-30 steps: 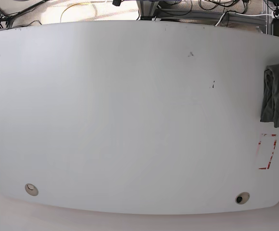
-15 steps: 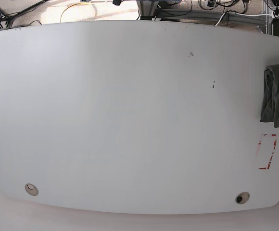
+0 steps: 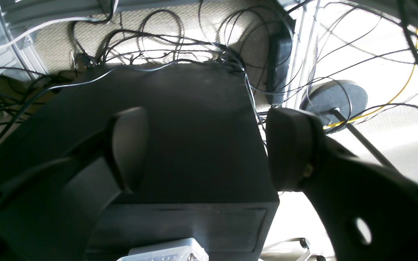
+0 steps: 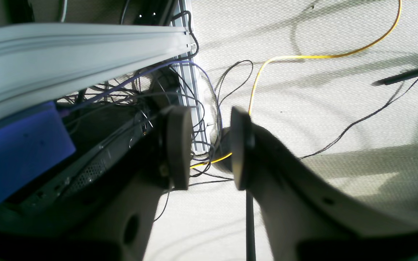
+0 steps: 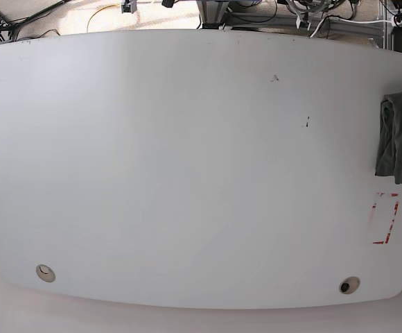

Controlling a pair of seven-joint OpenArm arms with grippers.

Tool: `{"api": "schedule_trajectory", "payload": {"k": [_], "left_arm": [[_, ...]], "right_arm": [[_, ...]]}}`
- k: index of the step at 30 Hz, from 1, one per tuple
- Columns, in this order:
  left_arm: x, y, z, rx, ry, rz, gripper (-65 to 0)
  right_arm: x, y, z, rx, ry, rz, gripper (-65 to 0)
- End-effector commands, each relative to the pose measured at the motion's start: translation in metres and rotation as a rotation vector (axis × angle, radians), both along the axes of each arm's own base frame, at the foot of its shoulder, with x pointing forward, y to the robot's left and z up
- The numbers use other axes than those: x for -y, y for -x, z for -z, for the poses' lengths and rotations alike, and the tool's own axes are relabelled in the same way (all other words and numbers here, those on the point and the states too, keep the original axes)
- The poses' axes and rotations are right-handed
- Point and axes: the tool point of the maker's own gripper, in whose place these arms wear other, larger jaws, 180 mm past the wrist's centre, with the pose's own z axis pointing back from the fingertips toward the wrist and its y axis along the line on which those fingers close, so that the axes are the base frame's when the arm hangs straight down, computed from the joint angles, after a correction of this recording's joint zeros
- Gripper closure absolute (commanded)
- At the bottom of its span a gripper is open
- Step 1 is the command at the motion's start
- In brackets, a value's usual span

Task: Fold the T-shirt properly

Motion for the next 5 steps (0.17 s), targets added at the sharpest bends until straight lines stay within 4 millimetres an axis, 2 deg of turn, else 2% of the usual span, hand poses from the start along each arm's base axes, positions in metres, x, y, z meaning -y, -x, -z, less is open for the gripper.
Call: {"api": "schedule_trajectory", "payload": {"k": [1,5], "left_arm": [[-0.0025,0.0087,-0.0005,-0.02,-0.005,0.001,-46.0],[-0.0015,0.0078,-0.0004,-0.015,-0.003,0.0,-46.2]], "right_arm": [[-0.0037,0.0054,-0.0007,-0.005,-0.01,-0.002,-16.6],[-0.0123,-0.0004,-0.0002,0.005,-0.023,0.002,-16.6]]}}
